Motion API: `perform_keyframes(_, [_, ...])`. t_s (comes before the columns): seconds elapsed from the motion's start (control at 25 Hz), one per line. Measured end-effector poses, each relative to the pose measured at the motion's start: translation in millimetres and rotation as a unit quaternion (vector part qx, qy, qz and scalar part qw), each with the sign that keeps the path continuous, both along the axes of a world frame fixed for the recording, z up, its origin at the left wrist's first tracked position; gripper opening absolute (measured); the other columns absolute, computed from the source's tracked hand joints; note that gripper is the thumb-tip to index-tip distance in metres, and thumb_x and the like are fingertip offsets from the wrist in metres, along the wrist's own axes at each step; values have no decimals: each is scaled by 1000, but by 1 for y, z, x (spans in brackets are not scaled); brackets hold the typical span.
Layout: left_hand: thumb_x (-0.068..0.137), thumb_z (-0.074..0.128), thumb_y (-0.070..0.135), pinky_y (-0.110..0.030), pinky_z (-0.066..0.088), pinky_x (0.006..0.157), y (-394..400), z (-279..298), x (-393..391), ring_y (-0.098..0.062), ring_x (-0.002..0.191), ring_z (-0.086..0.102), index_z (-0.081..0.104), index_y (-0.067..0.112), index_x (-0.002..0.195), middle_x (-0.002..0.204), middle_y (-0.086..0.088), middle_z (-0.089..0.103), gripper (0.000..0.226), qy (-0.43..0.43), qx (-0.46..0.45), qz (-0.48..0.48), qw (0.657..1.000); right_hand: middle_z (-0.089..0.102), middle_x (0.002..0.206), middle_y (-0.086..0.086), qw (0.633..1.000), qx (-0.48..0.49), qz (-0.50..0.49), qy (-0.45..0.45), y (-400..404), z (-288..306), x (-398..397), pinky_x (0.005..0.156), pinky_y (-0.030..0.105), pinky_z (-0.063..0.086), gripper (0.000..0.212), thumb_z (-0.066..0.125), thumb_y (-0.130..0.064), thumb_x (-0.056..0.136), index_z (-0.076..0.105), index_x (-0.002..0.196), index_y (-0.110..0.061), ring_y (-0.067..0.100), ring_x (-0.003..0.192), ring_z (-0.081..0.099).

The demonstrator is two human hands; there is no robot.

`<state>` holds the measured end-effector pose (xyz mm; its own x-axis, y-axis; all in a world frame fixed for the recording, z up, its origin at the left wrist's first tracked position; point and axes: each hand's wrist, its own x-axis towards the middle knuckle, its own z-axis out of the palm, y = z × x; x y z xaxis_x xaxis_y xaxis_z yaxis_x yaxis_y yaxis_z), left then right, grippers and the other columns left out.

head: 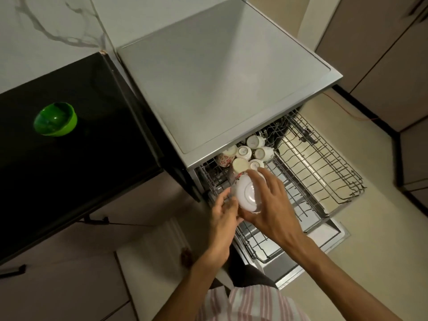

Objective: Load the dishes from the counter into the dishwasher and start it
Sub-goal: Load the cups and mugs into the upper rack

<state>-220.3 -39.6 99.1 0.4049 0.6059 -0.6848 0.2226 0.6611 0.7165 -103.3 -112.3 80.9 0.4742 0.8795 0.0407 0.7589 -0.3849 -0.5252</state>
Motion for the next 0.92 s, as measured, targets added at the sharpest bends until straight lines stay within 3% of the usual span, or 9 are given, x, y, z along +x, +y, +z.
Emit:
perform_keyframes(0.16, [99, 53, 19, -33, 54, 95, -2, -29, 45, -15, 118, 55, 44, 35, 143, 140, 2, 50, 47, 42, 79, -83, 992, 32, 152, 12, 999, -52, -8, -9, -2, -34, 41, 106, 54, 40, 100, 81, -49, 68, 30, 149, -21, 33, 137, 32])
perform_keyframes(0.28, [100, 52, 17, -16, 53, 83, -1, -52, 81, -3, 100, 56, 46, 28, 142, 127, 6, 58, 44, 61, 121, -124, 983, 36, 149, 15, 995, -95, -10, -41, 0, -60, 74, 104, 56, 42, 105, 85, -45, 63, 30, 148, -18, 36, 135, 36])
perform_keyframes(0.36, [99, 54, 15, -12, 51, 84, 3, -69, 105, -4, 104, 55, 50, 25, 139, 132, 1, 58, 42, 79, 151, -143, 975, 38, 148, 16, 991, -123, -18, -49, 2, -79, 96, 104, 56, 42, 105, 85, -47, 63, 32, 148, -15, 37, 134, 37])
perform_keyframes(0.48, [98, 54, 8, 1, 44, 71, 11, -103, 144, -8, 110, 55, 54, 16, 138, 130, -2, 60, 41, 79, 148, -166, 972, 37, 149, 15, 985, -160, -36, -51, 7, -115, 131, 105, 55, 41, 107, 83, -54, 64, 30, 149, -14, 35, 134, 37])
perform_keyframes(0.6, [97, 54, 9, -22, 51, 91, 18, -140, 180, -18, 114, 60, 61, 15, 130, 124, -5, 66, 34, 80, 136, -178, 971, 40, 146, 15, 980, -183, -41, -60, 14, -149, 162, 106, 52, 41, 107, 84, -52, 64, 30, 148, -11, 34, 130, 40])
perform_keyframes(0.64, [96, 54, 9, -24, 51, 92, 20, -151, 189, -19, 112, 61, 63, 13, 126, 122, -6, 67, 31, 86, 140, -177, 970, 41, 145, 16, 979, -188, -40, -64, 17, -157, 170, 106, 51, 41, 106, 84, -48, 64, 31, 148, -10, 34, 128, 41])
perform_keyframes(0.92, [91, 57, 6, -22, 49, 84, 40, -217, 238, -23, 109, 63, 67, 9, 118, 119, -11, 67, 28, 105, 150, -151, 972, 37, 148, 15, 975, -206, -34, -72, 48, -209, 218, 106, 49, 39, 101, 83, -38, 69, 28, 150, -11, 34, 131, 37])
